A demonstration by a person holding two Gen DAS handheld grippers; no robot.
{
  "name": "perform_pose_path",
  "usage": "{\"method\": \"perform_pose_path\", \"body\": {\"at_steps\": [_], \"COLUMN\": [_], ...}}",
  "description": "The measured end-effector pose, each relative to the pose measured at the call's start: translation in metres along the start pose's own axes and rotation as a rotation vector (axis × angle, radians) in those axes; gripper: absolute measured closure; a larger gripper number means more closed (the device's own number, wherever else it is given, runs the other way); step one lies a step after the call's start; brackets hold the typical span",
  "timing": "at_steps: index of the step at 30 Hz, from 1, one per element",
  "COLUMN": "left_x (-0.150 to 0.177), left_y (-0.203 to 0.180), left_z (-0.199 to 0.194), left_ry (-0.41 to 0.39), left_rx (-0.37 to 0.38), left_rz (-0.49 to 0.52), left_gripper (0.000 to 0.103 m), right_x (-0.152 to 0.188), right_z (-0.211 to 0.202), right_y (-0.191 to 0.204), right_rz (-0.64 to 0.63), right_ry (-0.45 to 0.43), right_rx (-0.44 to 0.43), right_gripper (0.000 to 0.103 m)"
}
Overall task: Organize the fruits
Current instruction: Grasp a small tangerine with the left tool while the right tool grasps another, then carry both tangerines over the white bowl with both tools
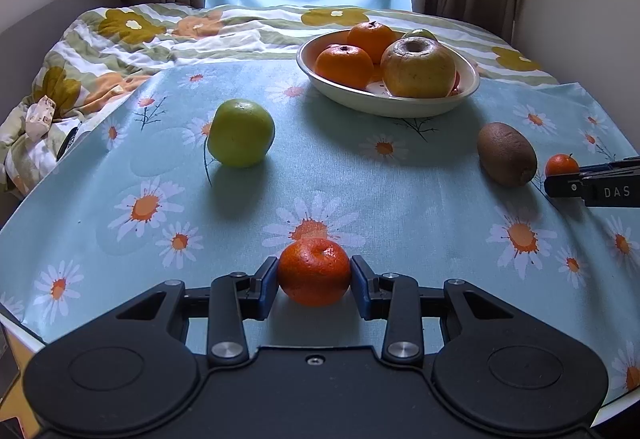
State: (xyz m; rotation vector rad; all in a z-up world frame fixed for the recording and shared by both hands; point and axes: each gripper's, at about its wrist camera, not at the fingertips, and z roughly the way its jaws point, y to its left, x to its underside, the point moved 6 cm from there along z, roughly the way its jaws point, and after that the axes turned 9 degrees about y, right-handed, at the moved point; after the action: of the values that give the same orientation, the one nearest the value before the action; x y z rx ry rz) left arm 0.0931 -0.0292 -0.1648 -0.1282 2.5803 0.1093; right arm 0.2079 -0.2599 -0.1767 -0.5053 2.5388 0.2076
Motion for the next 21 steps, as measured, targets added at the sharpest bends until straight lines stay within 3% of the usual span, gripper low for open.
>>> {"method": "perform_pose_path", "body": {"at_steps": [21], "left_x": [-0.009], "left_y": [0.0], "left_z": [-0.037], "left_ry": [-0.049], "left_rx": [0.02], "left_rz": [-0.009], "left_gripper": [0.061], "right_x": [-0.008], "right_z": [-0.041], "right_y": [0.011], "right_rz": [0.014], "right_ry": [-0.053], "right_rx": [-0.009], "right_gripper": [0.052]}}
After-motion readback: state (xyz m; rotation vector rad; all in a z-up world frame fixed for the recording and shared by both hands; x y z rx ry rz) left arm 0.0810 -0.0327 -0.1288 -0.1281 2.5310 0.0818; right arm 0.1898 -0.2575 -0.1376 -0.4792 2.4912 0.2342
